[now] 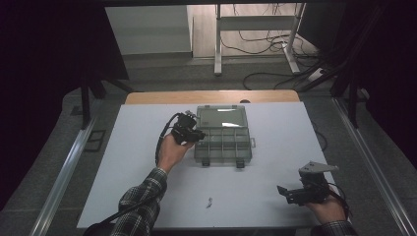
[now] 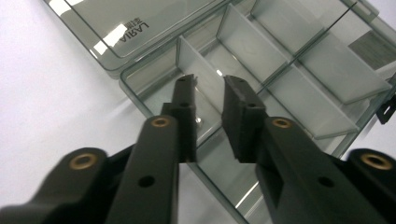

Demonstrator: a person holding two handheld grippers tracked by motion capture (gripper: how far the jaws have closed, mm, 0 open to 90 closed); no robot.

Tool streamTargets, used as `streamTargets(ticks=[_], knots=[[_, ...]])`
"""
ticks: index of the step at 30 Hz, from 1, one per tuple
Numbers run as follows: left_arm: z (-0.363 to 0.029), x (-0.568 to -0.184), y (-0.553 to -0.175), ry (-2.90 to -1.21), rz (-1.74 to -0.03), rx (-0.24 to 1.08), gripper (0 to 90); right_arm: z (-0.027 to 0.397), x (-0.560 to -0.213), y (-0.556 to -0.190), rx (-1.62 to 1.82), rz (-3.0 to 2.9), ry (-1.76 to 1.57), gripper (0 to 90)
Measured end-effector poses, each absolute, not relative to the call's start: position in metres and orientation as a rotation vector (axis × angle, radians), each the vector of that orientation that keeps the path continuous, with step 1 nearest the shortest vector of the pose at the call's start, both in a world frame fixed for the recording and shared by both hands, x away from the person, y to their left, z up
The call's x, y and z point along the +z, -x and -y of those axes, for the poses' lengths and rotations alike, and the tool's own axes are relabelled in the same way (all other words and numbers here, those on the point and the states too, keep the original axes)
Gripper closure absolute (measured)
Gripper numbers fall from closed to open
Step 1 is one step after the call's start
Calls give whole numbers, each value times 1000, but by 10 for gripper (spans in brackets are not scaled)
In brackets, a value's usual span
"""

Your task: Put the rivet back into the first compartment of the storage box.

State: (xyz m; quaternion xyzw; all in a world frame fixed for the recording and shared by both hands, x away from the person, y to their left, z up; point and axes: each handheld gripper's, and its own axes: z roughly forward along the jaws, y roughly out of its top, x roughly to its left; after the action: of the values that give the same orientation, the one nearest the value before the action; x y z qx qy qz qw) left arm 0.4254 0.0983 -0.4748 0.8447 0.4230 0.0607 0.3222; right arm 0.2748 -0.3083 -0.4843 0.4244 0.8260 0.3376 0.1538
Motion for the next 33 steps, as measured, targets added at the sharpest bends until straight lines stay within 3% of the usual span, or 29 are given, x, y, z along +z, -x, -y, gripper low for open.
streamTargets(ticks=[8, 24, 33], knots=[[-102, -469, -416, -2218, -1095, 157, 616, 308, -484, -275, 967, -2365, -1216, 0], [-118, -465, -389, -2192, -1039, 108, 191, 307, -484, -274, 963, -2369, -1211, 0], [-130, -463, -368, -2180, -1015, 83, 84, 307, -484, -274, 959, -2372, -1210, 0]])
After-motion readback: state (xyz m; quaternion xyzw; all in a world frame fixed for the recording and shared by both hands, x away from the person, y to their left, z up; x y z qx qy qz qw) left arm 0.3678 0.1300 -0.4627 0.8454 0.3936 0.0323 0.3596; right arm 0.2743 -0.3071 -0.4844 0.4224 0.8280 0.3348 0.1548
